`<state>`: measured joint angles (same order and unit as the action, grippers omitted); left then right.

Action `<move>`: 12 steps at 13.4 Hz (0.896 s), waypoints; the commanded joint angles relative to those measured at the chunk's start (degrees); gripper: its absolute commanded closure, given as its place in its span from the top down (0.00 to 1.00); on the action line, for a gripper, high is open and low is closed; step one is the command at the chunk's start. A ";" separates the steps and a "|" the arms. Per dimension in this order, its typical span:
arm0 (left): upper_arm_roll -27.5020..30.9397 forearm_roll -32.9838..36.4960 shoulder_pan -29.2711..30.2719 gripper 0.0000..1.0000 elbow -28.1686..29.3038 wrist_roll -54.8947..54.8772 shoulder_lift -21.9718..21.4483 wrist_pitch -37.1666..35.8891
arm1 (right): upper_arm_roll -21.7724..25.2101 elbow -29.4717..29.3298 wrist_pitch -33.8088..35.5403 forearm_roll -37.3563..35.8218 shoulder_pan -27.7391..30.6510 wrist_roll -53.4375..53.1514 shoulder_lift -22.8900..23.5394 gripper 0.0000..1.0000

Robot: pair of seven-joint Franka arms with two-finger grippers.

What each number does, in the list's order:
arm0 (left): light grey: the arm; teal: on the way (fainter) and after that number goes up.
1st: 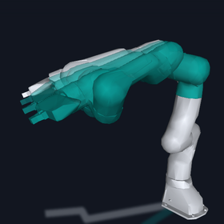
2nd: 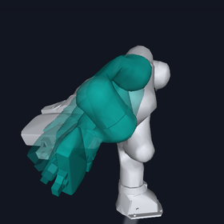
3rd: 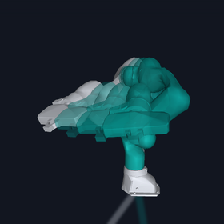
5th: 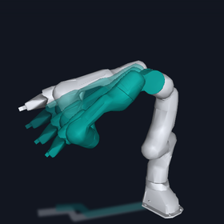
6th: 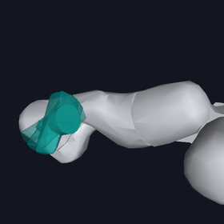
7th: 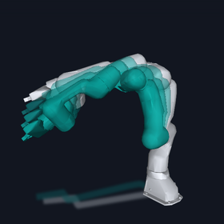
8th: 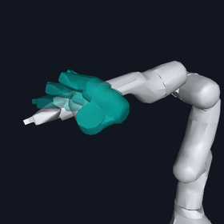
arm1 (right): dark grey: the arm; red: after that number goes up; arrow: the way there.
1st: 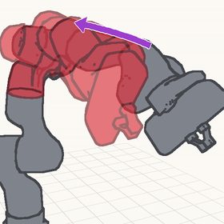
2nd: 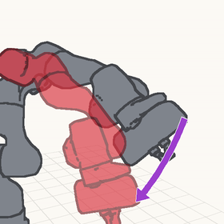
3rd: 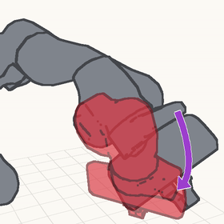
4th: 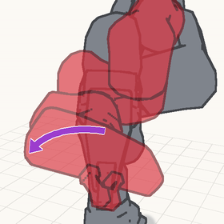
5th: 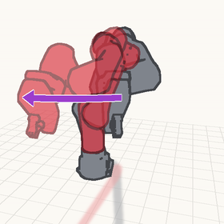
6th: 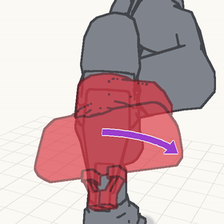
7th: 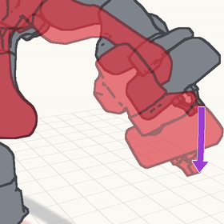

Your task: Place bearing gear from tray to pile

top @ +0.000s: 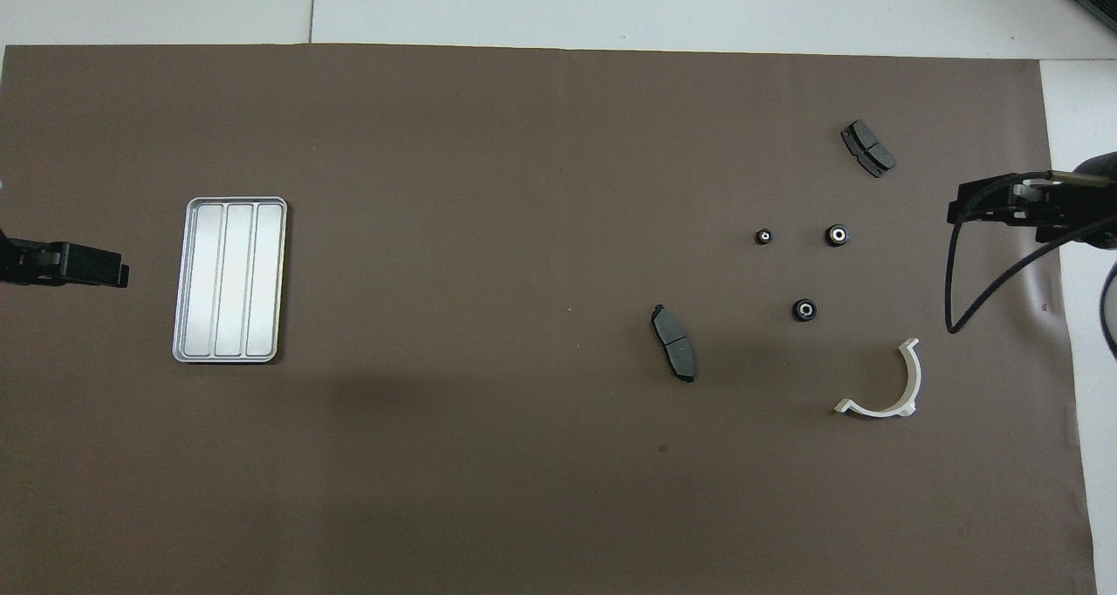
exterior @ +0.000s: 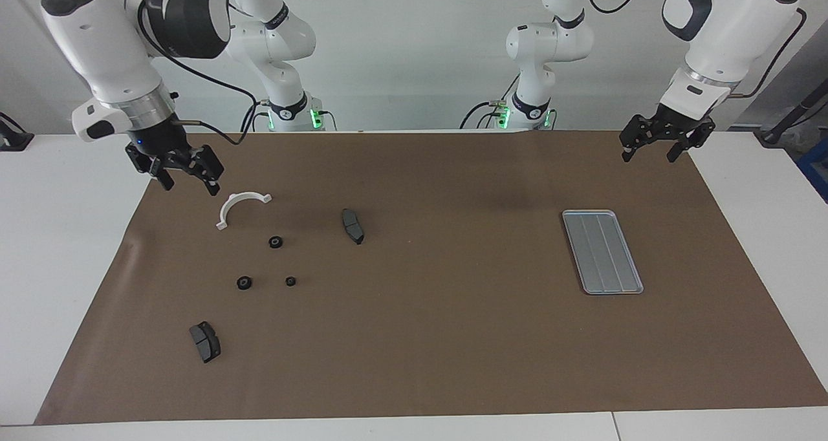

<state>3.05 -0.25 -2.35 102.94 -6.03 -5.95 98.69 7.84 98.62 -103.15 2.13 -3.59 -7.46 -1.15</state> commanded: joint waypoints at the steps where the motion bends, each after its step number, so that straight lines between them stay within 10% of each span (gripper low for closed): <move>1: -0.06 1.31 -0.11 1.00 -0.28 0.84 -0.64 -1.04 | -3.87 -1.14 4.87 -1.34 4.02 2.00 -2.35 1.00; 12: -0.06 1.31 -0.11 1.00 -0.28 0.84 -0.64 -1.04 | -5.11 -0.27 8.40 -2.05 3.41 2.36 -5.00 1.00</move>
<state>3.05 -0.25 -2.35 102.94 -6.03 -5.95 98.69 3.29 97.40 -95.39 0.73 -0.89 -6.24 -4.90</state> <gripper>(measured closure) 0.000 0.000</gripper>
